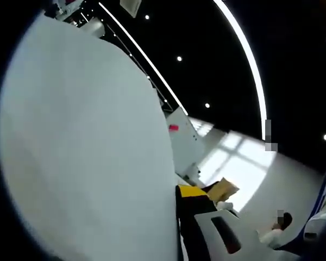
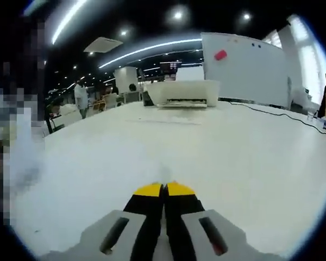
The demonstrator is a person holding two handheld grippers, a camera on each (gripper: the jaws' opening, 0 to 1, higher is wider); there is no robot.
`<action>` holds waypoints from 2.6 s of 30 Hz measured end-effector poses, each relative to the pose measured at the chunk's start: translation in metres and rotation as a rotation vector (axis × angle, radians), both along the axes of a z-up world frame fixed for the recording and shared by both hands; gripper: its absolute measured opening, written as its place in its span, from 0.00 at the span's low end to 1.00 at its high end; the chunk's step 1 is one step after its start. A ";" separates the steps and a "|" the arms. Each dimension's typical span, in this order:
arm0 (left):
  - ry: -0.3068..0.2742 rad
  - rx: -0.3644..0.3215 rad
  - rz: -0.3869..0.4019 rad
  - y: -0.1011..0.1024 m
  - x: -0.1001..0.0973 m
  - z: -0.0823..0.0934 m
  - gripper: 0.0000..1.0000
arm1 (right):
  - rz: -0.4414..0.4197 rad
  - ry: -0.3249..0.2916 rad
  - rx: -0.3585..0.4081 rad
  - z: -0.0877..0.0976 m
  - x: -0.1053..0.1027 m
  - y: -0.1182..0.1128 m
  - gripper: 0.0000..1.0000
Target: Organize the stack of printing papers by aligning and flattening the scattered papers on the table
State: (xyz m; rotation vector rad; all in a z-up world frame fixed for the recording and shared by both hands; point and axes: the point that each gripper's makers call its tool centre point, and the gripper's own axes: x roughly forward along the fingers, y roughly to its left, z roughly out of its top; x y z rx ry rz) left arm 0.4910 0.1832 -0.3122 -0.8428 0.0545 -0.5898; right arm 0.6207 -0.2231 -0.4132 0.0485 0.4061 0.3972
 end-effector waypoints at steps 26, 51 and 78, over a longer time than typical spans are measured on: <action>0.005 0.012 -0.006 -0.004 -0.001 -0.001 0.07 | 0.178 -0.212 0.195 0.122 -0.032 0.070 0.00; 0.011 -0.002 -0.008 -0.002 -0.003 -0.005 0.08 | 0.335 -0.385 0.179 0.200 -0.077 0.126 0.00; 0.043 -0.023 0.010 -0.003 0.001 -0.021 0.09 | 0.621 -0.491 0.349 0.287 -0.146 0.201 0.00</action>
